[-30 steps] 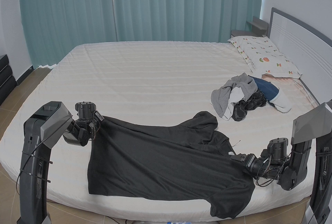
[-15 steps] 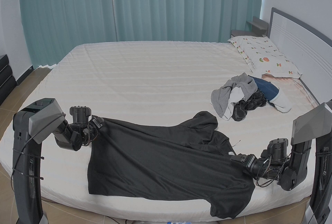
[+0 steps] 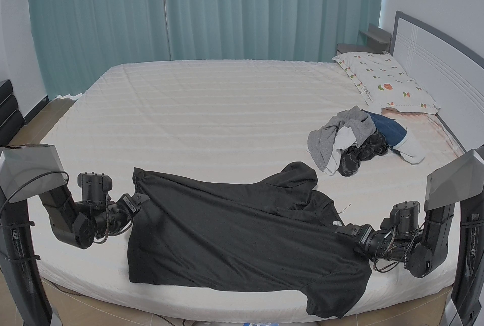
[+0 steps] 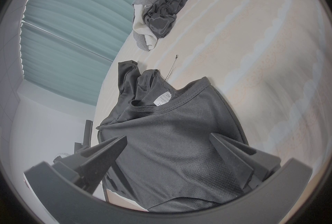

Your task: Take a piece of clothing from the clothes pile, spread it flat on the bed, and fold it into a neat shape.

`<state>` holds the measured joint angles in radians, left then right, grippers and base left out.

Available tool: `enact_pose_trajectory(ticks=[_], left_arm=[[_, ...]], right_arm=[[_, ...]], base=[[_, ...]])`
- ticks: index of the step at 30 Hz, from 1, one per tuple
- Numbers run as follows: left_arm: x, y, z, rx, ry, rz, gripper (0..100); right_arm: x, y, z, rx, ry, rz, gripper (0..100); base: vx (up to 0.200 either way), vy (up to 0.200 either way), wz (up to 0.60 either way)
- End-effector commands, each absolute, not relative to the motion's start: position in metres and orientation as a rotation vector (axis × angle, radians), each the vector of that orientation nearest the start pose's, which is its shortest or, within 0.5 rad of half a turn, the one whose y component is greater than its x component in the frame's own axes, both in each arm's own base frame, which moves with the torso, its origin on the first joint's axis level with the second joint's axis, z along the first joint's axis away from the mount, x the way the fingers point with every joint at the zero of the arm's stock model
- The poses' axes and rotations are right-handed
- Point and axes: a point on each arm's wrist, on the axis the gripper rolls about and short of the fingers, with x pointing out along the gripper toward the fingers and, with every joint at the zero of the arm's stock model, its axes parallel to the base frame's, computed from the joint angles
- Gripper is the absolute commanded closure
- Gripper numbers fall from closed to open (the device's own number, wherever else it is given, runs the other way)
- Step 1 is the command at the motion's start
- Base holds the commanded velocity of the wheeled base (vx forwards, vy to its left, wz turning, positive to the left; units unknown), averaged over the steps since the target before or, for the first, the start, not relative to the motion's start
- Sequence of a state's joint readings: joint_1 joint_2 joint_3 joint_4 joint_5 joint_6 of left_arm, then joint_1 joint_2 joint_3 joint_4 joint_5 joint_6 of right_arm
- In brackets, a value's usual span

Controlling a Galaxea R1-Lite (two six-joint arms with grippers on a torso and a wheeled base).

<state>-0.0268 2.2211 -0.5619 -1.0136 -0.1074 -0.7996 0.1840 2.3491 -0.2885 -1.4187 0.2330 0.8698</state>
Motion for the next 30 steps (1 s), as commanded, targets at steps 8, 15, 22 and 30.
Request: enact_pose_trajectory(ticks=[8, 15, 22, 30], left_arm=[[0.264, -0.017, -0.005, -0.864, 0.766, 0.077, 0], [0.248, -0.017, -0.015, -0.762, 0.824, 0.058, 0], [0.241, -0.02, -0.027, -0.717, 0.837, 0.047, 0], [0.244, -0.023, -0.038, -0.632, 0.809, 0.039, 0]], right_arm=[[0.272, 0.052, -0.032, 0.847, 0.748, 0.098, 0], [0.269, 0.051, -0.027, 0.848, 0.726, 0.108, 0], [0.273, 0.045, -0.029, 0.855, 0.718, 0.089, 0], [0.273, 0.045, -0.03, 0.855, 0.718, 0.089, 0]], base=[[-0.175, 0.0, 0.0], [-0.143, 0.0, 0.0], [0.0, 0.0, 0.0], [0.0, 0.0, 0.0]])
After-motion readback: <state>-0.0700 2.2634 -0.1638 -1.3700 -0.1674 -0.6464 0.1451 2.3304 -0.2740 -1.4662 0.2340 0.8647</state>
